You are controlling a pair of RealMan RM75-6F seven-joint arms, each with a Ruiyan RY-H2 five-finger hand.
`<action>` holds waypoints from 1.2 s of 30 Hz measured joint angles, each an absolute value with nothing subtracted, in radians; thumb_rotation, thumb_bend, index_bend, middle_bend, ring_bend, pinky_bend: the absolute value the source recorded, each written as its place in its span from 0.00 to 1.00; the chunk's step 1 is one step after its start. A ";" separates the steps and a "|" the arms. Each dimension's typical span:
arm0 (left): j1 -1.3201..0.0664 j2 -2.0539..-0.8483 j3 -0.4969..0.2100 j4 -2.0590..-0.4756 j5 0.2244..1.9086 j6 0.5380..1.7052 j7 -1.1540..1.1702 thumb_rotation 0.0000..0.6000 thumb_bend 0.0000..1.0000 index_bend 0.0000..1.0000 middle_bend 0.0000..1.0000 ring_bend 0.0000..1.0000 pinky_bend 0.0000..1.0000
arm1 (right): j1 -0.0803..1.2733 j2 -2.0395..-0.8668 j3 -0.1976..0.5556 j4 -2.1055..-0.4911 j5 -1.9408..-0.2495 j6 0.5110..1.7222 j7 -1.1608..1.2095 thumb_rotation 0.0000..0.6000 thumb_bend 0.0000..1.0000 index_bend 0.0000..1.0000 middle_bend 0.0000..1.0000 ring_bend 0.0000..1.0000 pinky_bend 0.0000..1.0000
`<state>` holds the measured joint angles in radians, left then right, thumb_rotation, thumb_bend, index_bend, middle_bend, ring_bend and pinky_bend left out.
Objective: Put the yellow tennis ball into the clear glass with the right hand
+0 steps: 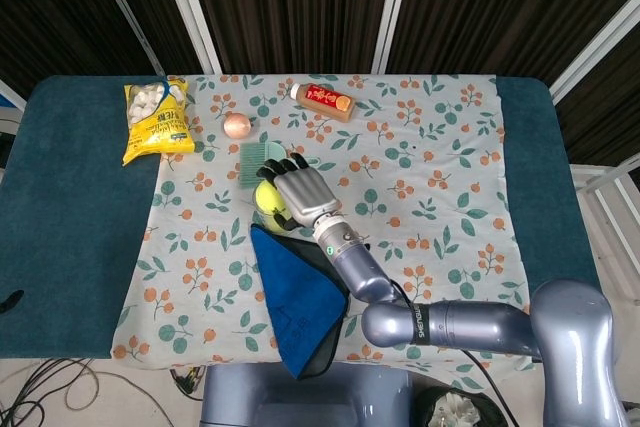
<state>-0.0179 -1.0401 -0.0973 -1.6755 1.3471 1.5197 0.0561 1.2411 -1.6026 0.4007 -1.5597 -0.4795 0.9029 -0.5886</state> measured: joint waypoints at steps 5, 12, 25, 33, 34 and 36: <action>-0.018 -1.040 -0.099 -1.674 1.342 1.518 0.056 1.00 0.00 0.16 0.00 0.00 0.05 | 1.259 -1.587 0.400 -1.570 -0.435 0.903 -0.602 1.00 0.34 0.08 0.06 0.08 0.00; -0.018 -1.041 -0.100 -1.673 1.343 1.522 0.065 1.00 0.00 0.16 0.00 0.00 0.05 | 1.258 -1.549 0.405 -1.603 -0.427 0.930 -0.598 1.00 0.34 0.08 0.06 0.07 0.00; -0.024 -1.056 -0.096 -1.676 1.346 1.520 0.111 1.00 0.00 0.14 0.00 0.00 0.05 | 0.985 -1.213 0.306 -1.902 -0.794 1.121 -0.501 1.00 0.34 0.08 0.06 0.08 0.00; -0.030 -1.084 -0.082 -1.677 1.378 1.528 0.165 1.00 0.00 0.14 0.00 0.00 0.04 | 0.683 -1.072 0.098 -2.003 -1.222 1.350 -0.366 1.00 0.34 0.08 0.06 0.08 0.00; -0.031 -1.088 -0.081 -1.676 1.380 1.527 0.171 1.00 0.00 0.14 0.00 0.00 0.04 | 0.647 -1.066 0.071 -2.003 -1.271 1.382 -0.349 1.00 0.34 0.08 0.06 0.08 0.00; -0.033 -1.093 -0.076 -1.677 1.389 1.525 0.178 1.00 0.00 0.14 0.00 0.00 0.03 | 0.558 -1.055 0.010 -1.991 -1.378 1.465 -0.320 1.00 0.34 0.08 0.06 0.08 0.00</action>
